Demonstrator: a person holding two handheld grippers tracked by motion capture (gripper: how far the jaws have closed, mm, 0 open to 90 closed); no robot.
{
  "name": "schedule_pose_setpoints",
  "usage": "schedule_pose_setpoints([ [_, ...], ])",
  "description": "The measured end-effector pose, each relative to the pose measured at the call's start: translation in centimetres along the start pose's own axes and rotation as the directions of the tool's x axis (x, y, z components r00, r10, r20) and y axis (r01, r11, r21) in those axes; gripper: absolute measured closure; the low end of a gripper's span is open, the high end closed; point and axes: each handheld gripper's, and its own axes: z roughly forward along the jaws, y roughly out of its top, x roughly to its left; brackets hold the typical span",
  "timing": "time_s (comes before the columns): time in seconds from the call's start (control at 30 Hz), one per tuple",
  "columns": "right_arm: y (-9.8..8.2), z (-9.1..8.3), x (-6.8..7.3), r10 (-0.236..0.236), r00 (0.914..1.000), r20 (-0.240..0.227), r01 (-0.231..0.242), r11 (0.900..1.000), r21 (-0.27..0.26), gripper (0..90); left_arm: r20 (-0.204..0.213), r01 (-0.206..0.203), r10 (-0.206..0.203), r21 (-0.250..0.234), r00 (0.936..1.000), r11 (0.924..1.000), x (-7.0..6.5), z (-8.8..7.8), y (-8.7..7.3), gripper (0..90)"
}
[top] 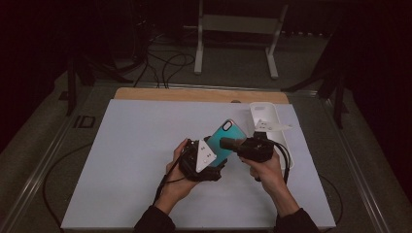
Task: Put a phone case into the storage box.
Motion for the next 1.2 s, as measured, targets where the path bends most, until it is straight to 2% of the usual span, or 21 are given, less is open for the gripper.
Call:
schedule_pose_setpoints([
  [0.07,-0.1,0.0,-0.2,0.021,0.9996,-0.018,-0.021,1.000,-0.004,83.5,-0.034,-0.023,0.023,-0.001,0.9992,0.9997,-0.4,0.0,0.0,16.8],
  [0.13,-0.1,0.0,-0.2,0.019,0.9996,-0.021,-0.019,1.000,-0.008,86.0,-0.052,-0.034,0.034,0.003,0.9981,0.9994,-0.5,0.1,0.0,16.5],
  [0.2,-0.1,0.0,0.1,-0.011,0.9999,-0.003,0.011,1.000,-0.009,86.5,-0.034,-0.017,0.017,0.007,0.9993,0.9998,-0.4,0.2,-0.1,16.0],
  [0.4,0.0,-0.2,0.0,-0.017,0.9997,0.018,0.017,1.000,-0.009,86.6,0.005,0.025,-0.025,0.027,0.9997,0.9993,0.1,0.1,-0.2,12.4],
  [0.67,0.0,-0.6,0.0,-0.048,0.9984,0.030,0.048,0.999,-0.006,86.4,0.069,0.084,-0.087,0.052,0.9938,0.9952,1.0,-0.2,-0.4,6.6],
  [0.77,0.1,-0.8,0.0,-0.051,0.9983,0.029,0.051,0.999,-0.009,86.4,0.113,0.116,-0.124,0.075,0.9858,0.9904,1.4,-0.4,-0.5,2.4],
  [0.9,0.1,-1.1,0.0,-0.068,0.9973,0.026,0.068,0.998,-0.005,86.3,0.154,0.155,-0.168,0.088,0.9737,0.9839,2.0,-0.6,-0.8,1.2],
  [1.0,0.0,-1.1,0.1,-0.086,0.9962,0.011,0.086,0.996,0.010,86.3,0.198,0.178,-0.195,0.098,0.9607,0.9791,2.4,-0.7,-1.0,1.1],
  [1.07,0.0,-1.1,0.3,-0.100,0.9950,0.000,0.100,0.995,0.016,86.2,0.214,0.187,-0.207,0.111,0.9545,0.9760,2.6,-0.7,-1.2,0.7],
  [1.2,0.1,-1.0,0.7,-0.128,0.9912,-0.032,0.129,0.991,0.030,86.2,0.275,0.198,-0.224,0.118,0.9350,0.9731,2.8,-0.8,-1.5,0.7],
])
